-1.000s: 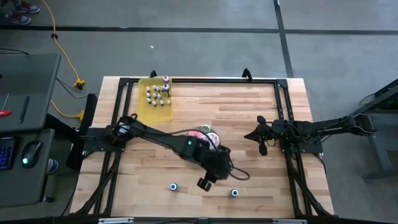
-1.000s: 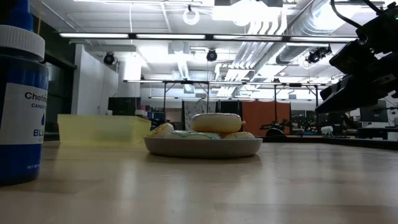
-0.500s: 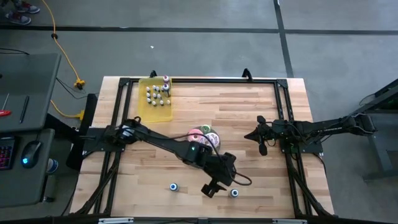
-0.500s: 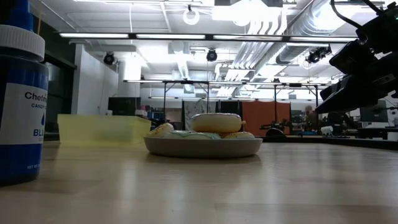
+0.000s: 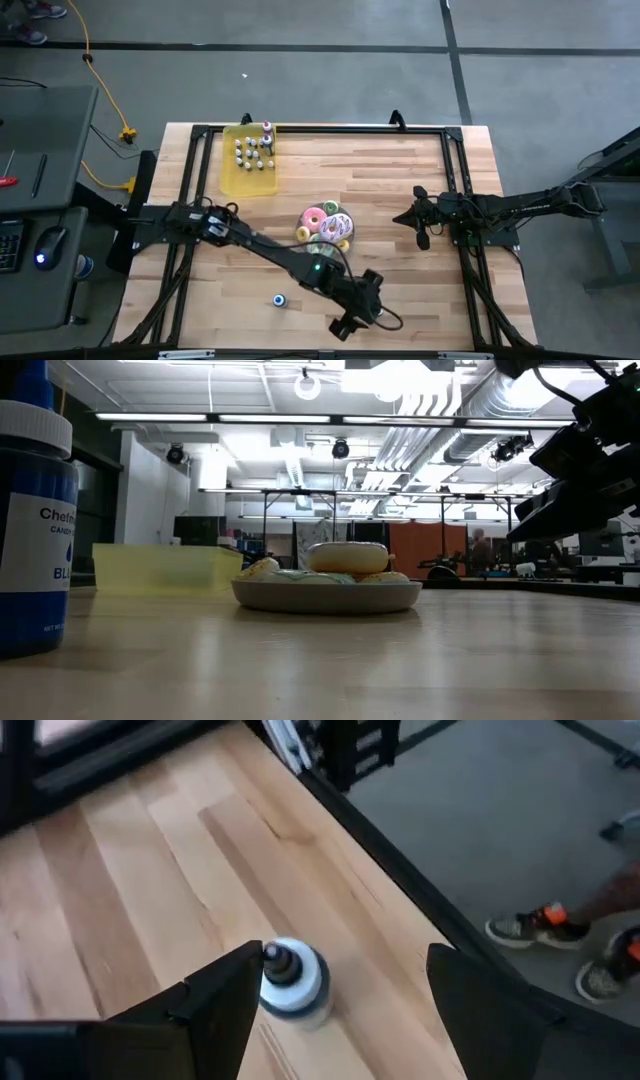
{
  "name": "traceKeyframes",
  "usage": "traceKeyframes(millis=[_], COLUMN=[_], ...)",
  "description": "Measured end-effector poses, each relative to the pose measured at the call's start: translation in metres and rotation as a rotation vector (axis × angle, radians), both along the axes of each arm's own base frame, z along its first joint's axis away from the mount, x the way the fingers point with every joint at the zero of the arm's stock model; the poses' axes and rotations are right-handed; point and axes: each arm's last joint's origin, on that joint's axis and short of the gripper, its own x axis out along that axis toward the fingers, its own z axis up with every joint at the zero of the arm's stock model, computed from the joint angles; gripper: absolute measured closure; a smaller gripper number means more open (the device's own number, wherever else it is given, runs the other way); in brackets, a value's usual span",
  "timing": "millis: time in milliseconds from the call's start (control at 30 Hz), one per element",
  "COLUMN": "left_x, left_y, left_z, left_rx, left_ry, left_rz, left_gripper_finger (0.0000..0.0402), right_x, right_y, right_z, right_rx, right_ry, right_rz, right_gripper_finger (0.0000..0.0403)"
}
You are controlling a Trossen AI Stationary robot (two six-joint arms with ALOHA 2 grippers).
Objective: Pick & Place food coloring
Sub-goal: Put the large black food coloring bottle into the yellow bin
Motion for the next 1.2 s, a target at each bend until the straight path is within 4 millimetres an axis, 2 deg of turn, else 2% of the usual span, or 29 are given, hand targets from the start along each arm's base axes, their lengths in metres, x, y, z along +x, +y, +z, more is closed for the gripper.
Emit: traceKeyframes(millis=[267,933,1067,1200], left_x=[0.004,0.013,0.017,0.022], left_y=[0.002,0.022,0.021,0.019], left_z=[-0.013,-0.009,-0.026,-0.027], left_rx=[0.044,-0.046,-0.044,-0.07], left_ry=[0.011,0.031,0.056,0.014], left_rz=[0.064,0.085,0.088,0.082], left_gripper_finger=[0.0124,0.0124,0.0124,0.0124], right_x=[0.0,0.0,0.0,0.0], right_y=[0.0,0.0,0.0,0.0], right_z=[0.0,0.0,0.0,0.0], right_rx=[0.0,0.0,0.0,0.0], right_ry=[-0.002,-0.002,-0.003,-0.002], right_rz=[0.0,0.0,0.0,0.0], right_gripper_finger=[0.0402,0.0402,0.0402,0.0402])
